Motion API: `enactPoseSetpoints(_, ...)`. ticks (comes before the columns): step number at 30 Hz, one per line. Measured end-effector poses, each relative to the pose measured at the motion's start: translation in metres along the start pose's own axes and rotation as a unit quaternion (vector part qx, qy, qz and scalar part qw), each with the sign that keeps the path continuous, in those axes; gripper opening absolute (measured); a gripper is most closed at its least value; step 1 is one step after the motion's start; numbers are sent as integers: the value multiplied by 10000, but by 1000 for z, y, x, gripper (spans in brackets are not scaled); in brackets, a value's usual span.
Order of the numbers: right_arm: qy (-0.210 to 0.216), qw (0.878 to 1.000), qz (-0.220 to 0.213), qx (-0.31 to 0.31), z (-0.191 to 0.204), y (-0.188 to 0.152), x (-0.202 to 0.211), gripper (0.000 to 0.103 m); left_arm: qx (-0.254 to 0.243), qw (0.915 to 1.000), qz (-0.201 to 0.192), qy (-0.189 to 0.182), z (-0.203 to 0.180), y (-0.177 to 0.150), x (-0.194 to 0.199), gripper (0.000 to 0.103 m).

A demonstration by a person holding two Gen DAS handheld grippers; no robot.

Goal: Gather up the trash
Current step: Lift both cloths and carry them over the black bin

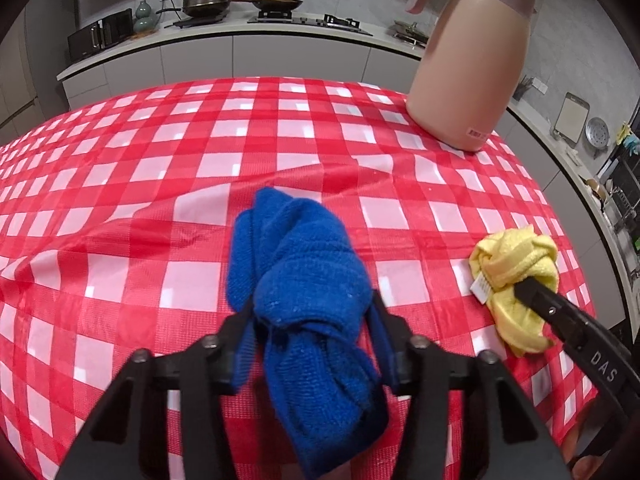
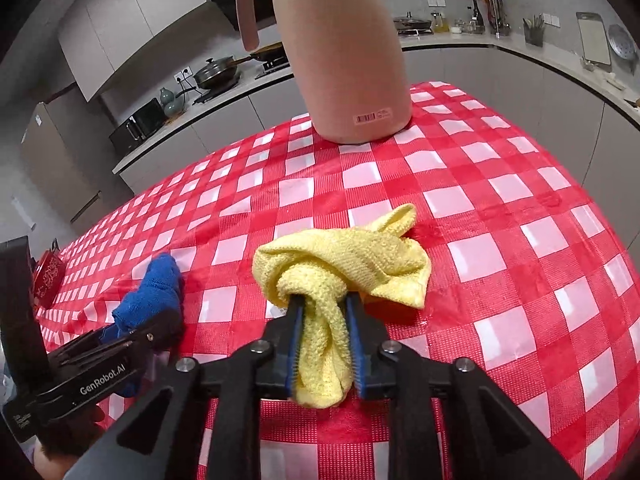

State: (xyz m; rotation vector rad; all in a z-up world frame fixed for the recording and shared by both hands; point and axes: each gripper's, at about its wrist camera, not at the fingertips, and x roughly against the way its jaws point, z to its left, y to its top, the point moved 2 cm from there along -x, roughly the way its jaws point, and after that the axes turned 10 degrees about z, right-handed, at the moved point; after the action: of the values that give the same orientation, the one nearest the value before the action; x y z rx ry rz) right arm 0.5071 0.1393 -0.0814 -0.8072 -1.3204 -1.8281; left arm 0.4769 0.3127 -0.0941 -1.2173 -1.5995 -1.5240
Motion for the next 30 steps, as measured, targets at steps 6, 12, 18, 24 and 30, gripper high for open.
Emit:
enactPoseSetpoints(6, 23, 9999, 139, 51, 3, -1, -7, 41, -40, 9999, -119, -67, 0, -1, 7, 36)
enactPoseSetpoints(12, 190, 9997, 158, 33, 5, -4, -1, 18, -87, 9996, -262, -96, -1, -5, 24, 35)
enactPoseSetpoints(18, 329, 9994, -2, 71, 9, -11, 24, 14, -213, 9990, -397, -61, -15, -17, 45, 35)
enactPoseSetpoints(24, 425, 9989, -83, 199, 4, -30, 52, 14, -233, 9983, -528, -38, -37, -35, 63, 35)
enactPoseSetpoints(30, 501, 9980, -191, 324, -22, -49, 87, 14, -131, 9977, -662, 39, -71, -64, 80, 35)
